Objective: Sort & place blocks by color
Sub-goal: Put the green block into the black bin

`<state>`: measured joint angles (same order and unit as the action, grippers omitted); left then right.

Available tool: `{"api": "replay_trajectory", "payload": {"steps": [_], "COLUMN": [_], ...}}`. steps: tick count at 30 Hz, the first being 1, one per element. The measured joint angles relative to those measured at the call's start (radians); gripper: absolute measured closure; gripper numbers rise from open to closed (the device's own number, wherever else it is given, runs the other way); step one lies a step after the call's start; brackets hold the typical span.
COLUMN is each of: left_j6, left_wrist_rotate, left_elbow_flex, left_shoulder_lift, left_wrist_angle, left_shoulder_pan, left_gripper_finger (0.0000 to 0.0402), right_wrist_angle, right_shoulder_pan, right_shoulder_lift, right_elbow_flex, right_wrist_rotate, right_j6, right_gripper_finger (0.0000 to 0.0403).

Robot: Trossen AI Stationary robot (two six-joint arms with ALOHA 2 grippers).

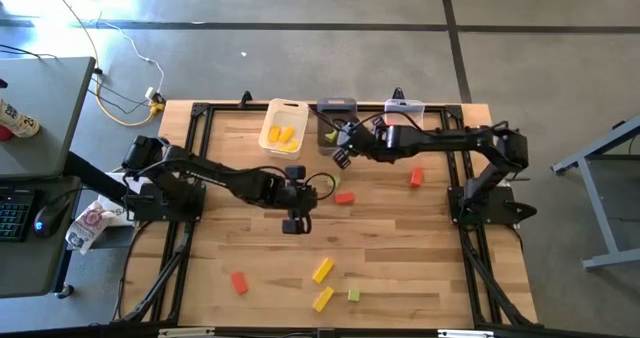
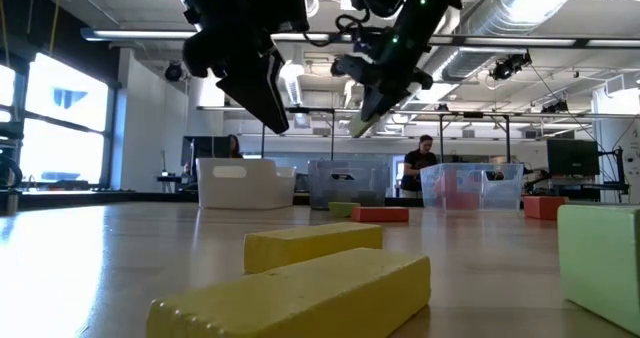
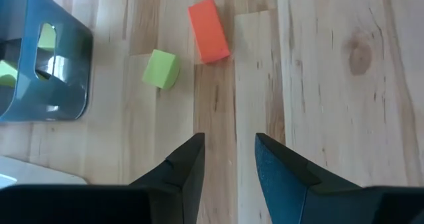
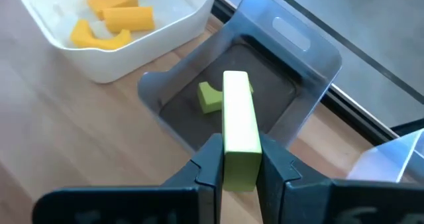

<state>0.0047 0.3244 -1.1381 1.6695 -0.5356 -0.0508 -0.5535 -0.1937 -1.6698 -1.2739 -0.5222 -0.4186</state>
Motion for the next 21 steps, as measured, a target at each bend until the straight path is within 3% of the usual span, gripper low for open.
{"api": "replay_trajectory", "payload": {"steps": [21], "left_j6": [0.034], "left_wrist_rotate": [-0.056], "left_elbow_flex": [0.000], "left_shoulder_lift": [0.000], "left_wrist_angle": [0.001], "left_shoulder_pan": [0.000], "left_gripper_finger": [0.0284], "right_wrist_angle": [0.092], "right_shoulder_pan": [-0.081], "right_shoulder_lift": [-0.186], "right_elbow_flex": [0.000], "right_wrist_rotate": [0.049], "right_j6": [-0.030], "right_gripper_finger": [0.0363]}}
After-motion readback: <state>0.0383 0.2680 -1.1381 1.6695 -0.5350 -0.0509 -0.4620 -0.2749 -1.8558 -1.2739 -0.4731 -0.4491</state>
